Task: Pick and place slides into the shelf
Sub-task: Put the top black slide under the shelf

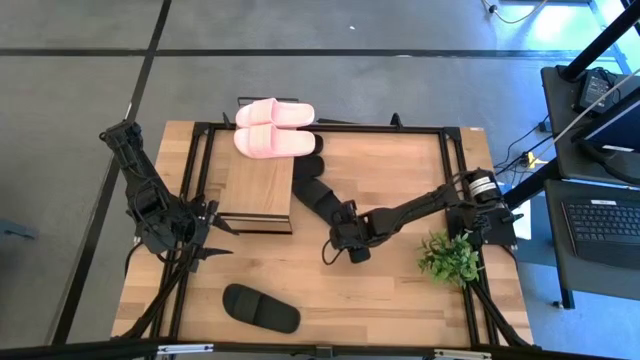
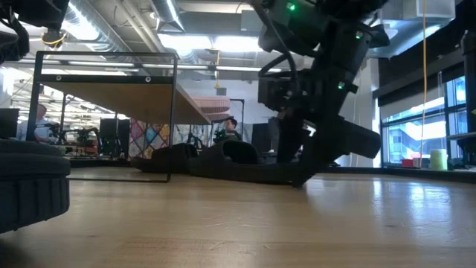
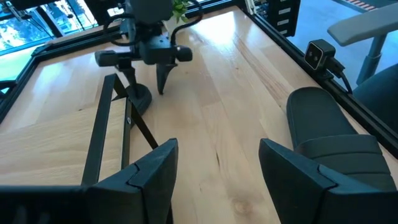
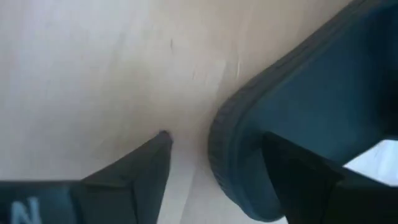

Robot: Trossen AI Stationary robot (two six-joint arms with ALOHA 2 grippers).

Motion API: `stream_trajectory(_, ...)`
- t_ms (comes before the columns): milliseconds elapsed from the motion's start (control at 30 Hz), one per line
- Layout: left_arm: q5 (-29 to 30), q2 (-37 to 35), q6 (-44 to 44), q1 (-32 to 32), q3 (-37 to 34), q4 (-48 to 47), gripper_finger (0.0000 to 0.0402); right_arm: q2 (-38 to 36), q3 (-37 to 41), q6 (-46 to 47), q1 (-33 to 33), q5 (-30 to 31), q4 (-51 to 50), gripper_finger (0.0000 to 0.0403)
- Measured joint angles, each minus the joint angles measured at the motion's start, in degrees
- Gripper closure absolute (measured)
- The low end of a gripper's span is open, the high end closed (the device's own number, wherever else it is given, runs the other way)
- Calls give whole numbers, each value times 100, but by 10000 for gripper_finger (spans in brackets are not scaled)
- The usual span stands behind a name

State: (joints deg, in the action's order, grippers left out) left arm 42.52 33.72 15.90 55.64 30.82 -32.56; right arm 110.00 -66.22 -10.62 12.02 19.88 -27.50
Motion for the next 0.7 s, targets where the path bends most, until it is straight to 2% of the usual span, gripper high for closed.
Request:
stream_trajectory(100,0,2,1,1,1,0,185,101,-13,-38,-14,73,30,170)
stream_trajectory(200,-2,2,1,2,1,0,185,113,-13,-102,-7,229,-38,203)
stream_trajectory(333,-2,2,-2,2,1,-1,185,89,2,-244,-18,607,-231,267)
stream_trajectory(567,0,2,-2,2,1,0,185,91,4,-1128,-55,1132,-355,376)
stream_trajectory(700,0,2,-2,0,-1,0,185,91,4,-1835,-201,1157,-222,380)
